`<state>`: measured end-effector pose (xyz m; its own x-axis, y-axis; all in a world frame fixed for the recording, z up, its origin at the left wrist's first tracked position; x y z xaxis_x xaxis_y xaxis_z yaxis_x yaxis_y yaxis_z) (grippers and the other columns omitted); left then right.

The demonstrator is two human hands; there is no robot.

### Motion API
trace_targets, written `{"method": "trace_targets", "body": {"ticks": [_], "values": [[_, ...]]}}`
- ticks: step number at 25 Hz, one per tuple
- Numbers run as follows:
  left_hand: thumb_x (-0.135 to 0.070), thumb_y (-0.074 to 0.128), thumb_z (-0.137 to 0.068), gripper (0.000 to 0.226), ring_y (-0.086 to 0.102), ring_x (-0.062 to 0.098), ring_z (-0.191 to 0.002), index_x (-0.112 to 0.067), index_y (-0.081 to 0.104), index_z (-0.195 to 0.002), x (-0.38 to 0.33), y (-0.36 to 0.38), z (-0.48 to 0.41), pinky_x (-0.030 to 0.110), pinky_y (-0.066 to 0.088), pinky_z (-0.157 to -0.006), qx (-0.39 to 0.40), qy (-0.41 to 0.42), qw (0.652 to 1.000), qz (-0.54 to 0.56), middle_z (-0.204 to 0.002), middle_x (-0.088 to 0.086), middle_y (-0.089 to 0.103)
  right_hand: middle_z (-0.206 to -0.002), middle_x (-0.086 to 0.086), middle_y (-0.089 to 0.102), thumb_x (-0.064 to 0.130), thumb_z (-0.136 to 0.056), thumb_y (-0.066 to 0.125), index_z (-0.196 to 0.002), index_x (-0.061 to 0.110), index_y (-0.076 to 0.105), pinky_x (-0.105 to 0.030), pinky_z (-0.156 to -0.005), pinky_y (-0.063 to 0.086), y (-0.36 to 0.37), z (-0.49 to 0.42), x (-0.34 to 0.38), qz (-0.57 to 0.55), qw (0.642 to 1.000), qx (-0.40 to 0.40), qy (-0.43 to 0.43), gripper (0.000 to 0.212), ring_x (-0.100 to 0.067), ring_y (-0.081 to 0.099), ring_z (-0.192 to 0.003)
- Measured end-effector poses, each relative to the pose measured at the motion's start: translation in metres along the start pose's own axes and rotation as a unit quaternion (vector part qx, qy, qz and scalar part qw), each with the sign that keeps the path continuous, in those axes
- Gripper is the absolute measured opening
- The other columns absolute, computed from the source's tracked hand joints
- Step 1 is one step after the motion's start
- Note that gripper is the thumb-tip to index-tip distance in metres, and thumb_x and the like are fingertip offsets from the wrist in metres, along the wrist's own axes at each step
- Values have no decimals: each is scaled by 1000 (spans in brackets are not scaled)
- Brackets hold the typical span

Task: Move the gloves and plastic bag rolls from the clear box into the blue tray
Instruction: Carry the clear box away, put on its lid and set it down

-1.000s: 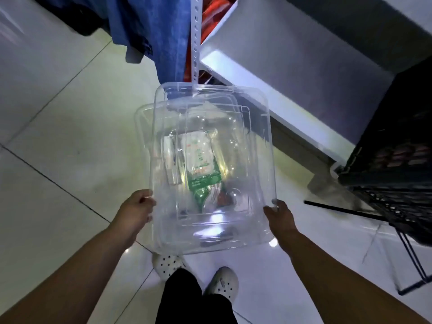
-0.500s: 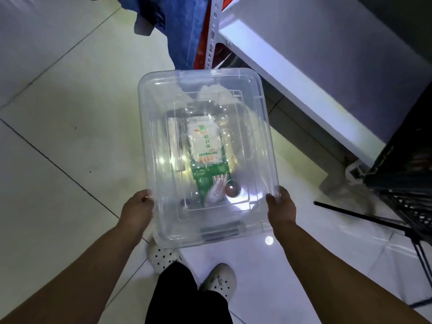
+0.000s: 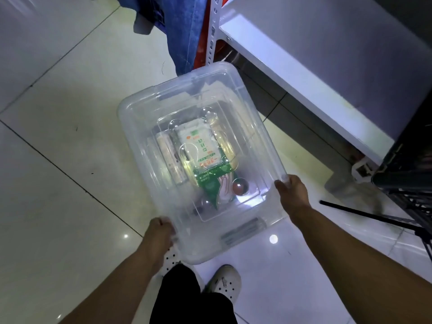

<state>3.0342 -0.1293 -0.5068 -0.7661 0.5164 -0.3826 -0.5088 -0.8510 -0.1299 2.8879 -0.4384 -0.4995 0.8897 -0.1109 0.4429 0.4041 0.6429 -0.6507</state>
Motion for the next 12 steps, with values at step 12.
{"method": "trace_targets", "body": {"ticks": [12], "values": [[-7,68,-80,66,45,36,-122,4,32,-134,5,31,12,47,37,-105,-130,32,981,-144,-135,28,41,-150,-15,32,12,-85,67,-144,6,22,-34,-107,32,-20,27,-47,-184,975,-70,103,75,-26,36,-134]]}}
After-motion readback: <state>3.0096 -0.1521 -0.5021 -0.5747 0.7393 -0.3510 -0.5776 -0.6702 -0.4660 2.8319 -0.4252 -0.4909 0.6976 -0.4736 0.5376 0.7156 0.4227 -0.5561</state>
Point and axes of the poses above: each hand's wrist, its own z-axis away from the middle knuckle, its own y-axis out of the palm, x = y × z, the point moved 6 cm from there along -z, towards the middle knuckle
